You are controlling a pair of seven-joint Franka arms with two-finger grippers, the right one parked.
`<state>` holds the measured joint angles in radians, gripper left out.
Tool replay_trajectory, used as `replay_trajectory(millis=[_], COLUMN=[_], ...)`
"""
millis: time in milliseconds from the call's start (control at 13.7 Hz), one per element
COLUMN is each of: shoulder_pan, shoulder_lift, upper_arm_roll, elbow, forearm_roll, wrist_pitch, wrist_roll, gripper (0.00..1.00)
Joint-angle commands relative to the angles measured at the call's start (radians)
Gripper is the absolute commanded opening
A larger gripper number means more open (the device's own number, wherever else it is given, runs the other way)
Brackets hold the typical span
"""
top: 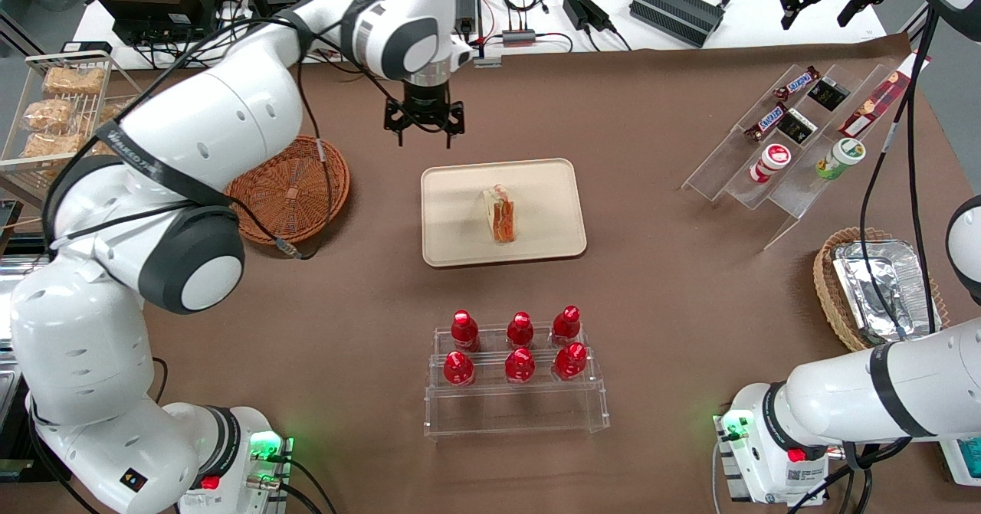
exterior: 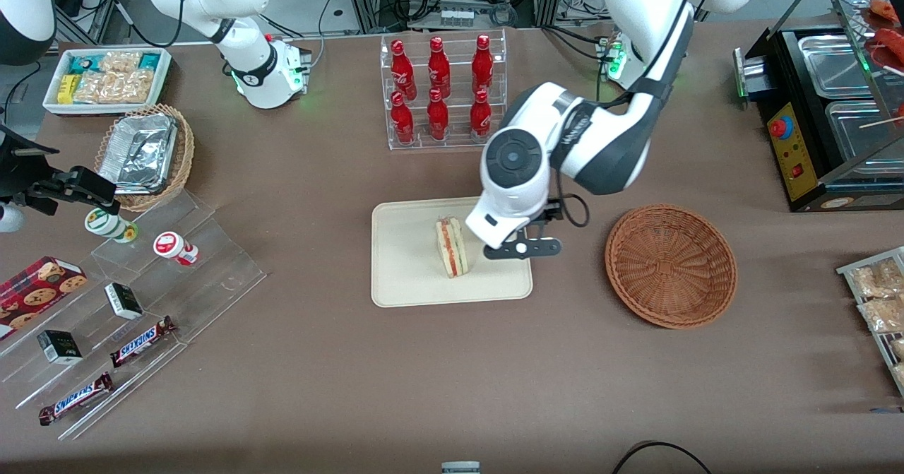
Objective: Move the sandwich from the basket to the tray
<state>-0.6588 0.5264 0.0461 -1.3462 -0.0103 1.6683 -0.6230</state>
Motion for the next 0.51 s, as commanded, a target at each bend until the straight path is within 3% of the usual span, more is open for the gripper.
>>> replay_trajectory(millis=[0,439], shoulder_pan=[-0.007,-0.009], shoulder_lift=[-0.094,-0.239], upper_arm_roll=[0.066,0.190], elbow=[-0.114,-0.228], forearm_roll=[-0.031,-0.065], wrist_pitch=[0.010,-0.053], wrist_roll=[0.086,0.333], gripper=[1.00,1.00])
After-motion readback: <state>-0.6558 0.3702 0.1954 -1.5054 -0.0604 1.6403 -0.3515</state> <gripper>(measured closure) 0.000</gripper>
